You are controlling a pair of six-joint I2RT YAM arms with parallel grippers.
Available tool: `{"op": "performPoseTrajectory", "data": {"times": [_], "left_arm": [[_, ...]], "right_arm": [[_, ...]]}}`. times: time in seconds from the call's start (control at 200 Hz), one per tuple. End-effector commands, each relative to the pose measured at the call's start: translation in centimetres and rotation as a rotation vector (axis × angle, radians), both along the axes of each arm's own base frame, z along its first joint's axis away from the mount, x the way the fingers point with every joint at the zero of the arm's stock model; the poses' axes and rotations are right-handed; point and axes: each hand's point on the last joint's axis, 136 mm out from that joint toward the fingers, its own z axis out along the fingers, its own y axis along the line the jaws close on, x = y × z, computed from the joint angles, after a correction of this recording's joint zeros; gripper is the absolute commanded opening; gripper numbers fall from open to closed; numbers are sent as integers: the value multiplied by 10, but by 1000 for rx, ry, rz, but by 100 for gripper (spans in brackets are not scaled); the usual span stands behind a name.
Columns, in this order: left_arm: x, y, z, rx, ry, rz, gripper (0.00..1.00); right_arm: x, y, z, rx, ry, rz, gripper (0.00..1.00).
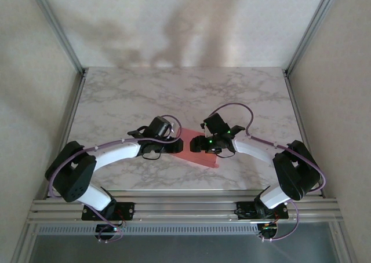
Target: Fold the paper box
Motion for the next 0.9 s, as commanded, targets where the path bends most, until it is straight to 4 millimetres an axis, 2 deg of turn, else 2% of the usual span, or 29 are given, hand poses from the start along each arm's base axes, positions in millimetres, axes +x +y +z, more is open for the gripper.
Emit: {"op": "performPoseTrajectory", "data": {"times": [0.0,0.18,0.33,0.536,0.566,0.611,0.761,0.826,0.891], "left_arm": [[-3,-13,6,-45,33,-42,49],[0,-16,13,-62,24,-44,32],[0,-12,11,-37,20,-34,30],[14,15,22,51,-64,53,27],[16,18,25,54,-77,62,28],[19,19,32,41,-101,74,34],[15,-5,60,-142,-148,11,37],[9,-16,61,-208,-127,-27,37],[5,-24,54,-232,-89,-63,36]], "right_arm": [[-3,0,0,-15,6,12,67],[-3,0,-1,-17,8,12,67],[-3,0,-2,-17,8,13,66],[-4,-5,2,-35,-7,18,66],[-4,-5,2,-38,-7,20,66],[-5,-6,3,-43,-10,22,66],[-6,-4,10,-17,-24,35,66],[-7,-1,18,15,-33,44,66],[-9,0,24,35,-39,46,66]]}}
